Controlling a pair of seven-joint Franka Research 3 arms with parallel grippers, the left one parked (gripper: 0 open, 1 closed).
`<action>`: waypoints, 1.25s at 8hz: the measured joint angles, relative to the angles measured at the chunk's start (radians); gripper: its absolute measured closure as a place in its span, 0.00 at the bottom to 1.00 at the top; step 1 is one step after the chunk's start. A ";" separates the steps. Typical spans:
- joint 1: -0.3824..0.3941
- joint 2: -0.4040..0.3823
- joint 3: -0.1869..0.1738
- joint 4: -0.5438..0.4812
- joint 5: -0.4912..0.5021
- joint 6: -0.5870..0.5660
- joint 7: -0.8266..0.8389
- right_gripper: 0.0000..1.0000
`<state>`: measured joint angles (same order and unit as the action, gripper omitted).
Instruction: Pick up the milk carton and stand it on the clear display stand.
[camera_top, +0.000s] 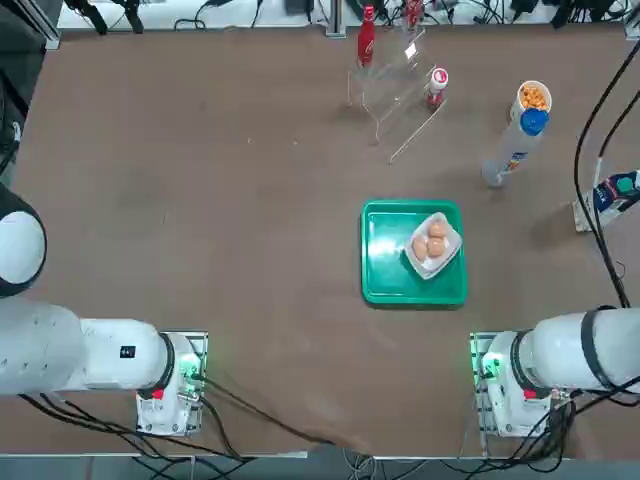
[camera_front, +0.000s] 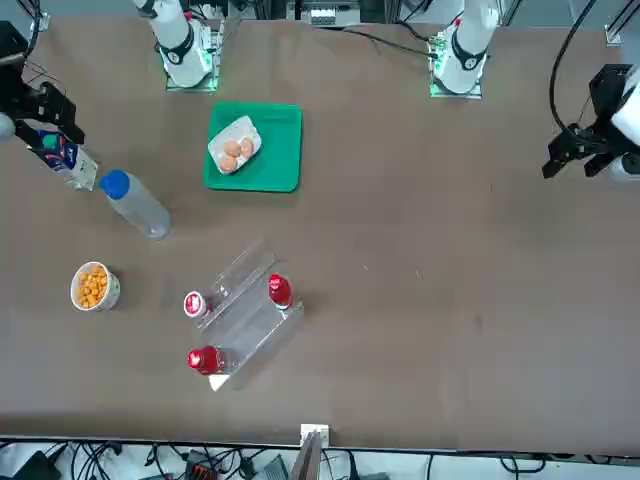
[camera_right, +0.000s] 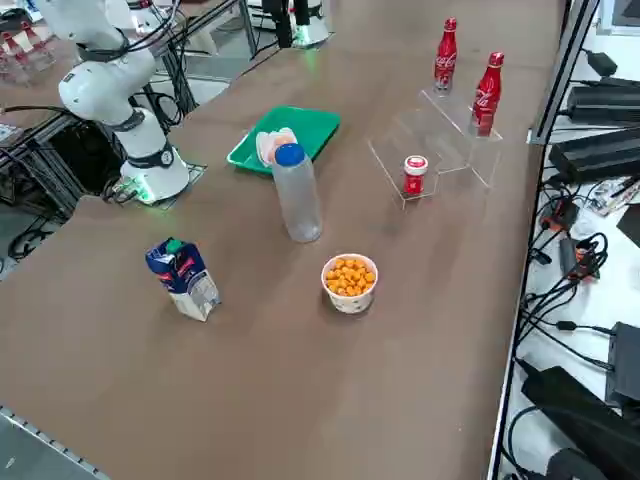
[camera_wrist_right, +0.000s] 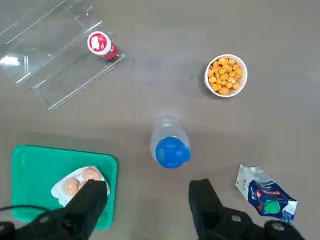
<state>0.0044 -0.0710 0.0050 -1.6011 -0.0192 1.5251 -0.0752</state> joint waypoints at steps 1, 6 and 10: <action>0.000 0.000 0.000 0.000 0.000 0.001 0.000 0.00; -0.005 0.002 -0.009 0.000 0.000 -0.008 0.003 0.00; -0.117 0.010 -0.039 -0.001 0.000 -0.047 0.054 0.00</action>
<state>-0.1123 -0.0613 -0.0339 -1.6024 -0.0195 1.4782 -0.0214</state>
